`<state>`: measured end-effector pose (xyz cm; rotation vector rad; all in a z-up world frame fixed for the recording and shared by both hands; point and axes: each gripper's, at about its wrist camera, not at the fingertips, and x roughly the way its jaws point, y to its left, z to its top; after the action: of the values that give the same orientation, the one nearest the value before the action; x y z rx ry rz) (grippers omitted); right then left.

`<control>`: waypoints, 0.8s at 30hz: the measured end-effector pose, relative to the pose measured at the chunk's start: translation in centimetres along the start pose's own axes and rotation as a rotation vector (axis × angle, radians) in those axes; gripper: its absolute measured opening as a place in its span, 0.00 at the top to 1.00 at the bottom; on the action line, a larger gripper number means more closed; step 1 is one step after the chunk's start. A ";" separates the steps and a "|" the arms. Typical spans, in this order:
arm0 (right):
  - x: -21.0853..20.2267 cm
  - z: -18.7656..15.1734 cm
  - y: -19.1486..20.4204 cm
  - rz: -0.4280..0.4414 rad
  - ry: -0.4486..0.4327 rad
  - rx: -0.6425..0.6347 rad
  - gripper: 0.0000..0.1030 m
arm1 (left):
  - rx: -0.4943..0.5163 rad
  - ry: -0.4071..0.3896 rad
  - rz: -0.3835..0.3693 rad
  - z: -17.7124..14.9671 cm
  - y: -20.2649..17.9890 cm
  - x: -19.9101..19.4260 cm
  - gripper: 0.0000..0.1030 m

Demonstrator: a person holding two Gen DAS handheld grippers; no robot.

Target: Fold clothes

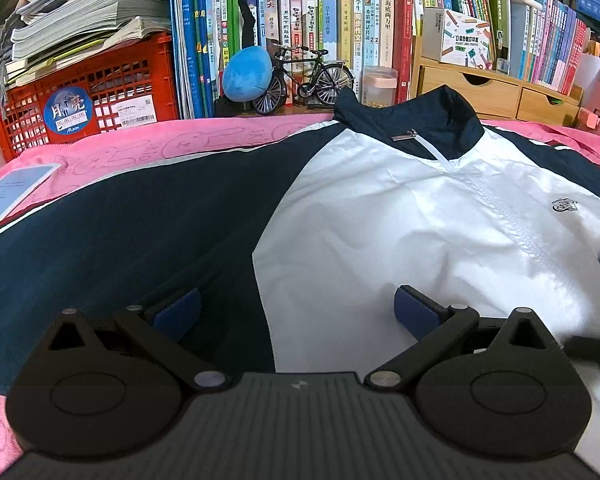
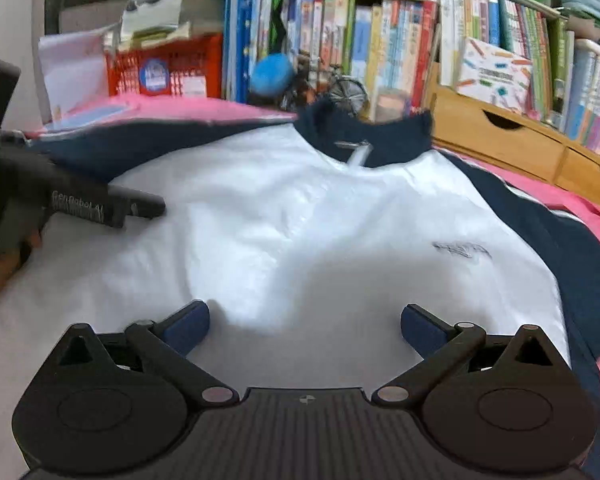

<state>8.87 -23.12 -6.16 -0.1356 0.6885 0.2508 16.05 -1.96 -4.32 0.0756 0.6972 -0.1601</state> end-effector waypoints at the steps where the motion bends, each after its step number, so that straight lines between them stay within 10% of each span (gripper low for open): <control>1: -0.2 -0.2 -1.3 0.005 0.016 0.054 0.00 | 0.000 0.000 0.000 0.0 0.0 0.0 0.00; 11: -3.7 -2.4 -9.4 -0.380 0.008 0.348 0.01 | 0.001 0.001 -0.002 0.0 0.1 0.0 0.00; 17: -9.7 -5.7 -1.7 -0.190 -0.251 0.333 0.00 | 0.003 0.001 -0.004 0.0 0.2 0.0 0.00; 24: -9.2 -10.0 5.8 -0.296 -0.279 0.232 0.00 | 0.003 0.001 -0.004 0.0 0.2 -0.1 0.00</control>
<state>-5.65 -21.35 -8.13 0.0211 0.4083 -0.0948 16.06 -1.72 -4.27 0.0775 0.6979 -0.1648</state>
